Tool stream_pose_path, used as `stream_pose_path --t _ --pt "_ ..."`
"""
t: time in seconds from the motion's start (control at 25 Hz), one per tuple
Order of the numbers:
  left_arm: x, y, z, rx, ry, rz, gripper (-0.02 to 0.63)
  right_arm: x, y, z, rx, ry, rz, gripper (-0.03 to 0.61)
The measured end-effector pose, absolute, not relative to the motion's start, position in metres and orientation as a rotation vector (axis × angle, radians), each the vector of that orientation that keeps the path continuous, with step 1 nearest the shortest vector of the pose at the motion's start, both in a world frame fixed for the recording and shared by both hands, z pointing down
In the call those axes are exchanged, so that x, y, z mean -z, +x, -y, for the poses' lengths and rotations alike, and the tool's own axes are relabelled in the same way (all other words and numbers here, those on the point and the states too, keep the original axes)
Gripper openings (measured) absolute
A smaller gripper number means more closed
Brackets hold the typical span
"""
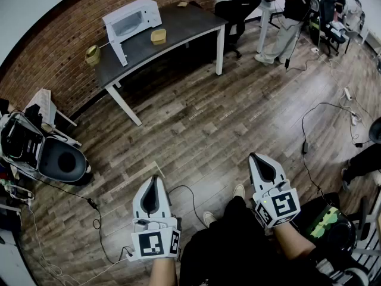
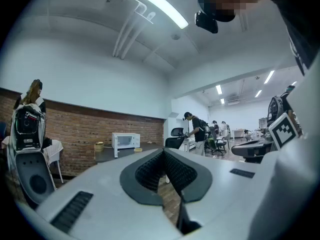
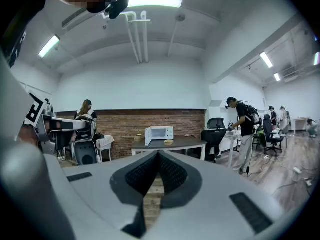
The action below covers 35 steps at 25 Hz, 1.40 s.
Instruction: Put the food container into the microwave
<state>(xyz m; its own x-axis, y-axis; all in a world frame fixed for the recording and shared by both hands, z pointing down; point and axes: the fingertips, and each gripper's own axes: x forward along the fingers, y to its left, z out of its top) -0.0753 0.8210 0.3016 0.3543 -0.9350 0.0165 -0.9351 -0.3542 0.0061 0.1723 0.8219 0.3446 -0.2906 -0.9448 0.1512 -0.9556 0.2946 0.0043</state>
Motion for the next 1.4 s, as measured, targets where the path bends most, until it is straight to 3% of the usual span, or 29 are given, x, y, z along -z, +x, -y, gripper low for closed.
stream_pose_path --t 0.4,0.8,1.4 --pt "-0.298 -0.032 -0.766 -0.054 2.585 1.773 0.008 -0.340 0.204 -0.767 -0.187 1.785 2.495 0.063" --pt "-0.281 0.058 -0.712 -0.110 2.637 1.734 0.008 -0.335 0.272 -0.717 -0.163 1.659 2.598 0.063" --pt "-0.312 0.143 -0.679 -0.150 2.555 1.751 0.008 -0.349 0.349 -0.657 -0.089 1.569 2.640 0.063"
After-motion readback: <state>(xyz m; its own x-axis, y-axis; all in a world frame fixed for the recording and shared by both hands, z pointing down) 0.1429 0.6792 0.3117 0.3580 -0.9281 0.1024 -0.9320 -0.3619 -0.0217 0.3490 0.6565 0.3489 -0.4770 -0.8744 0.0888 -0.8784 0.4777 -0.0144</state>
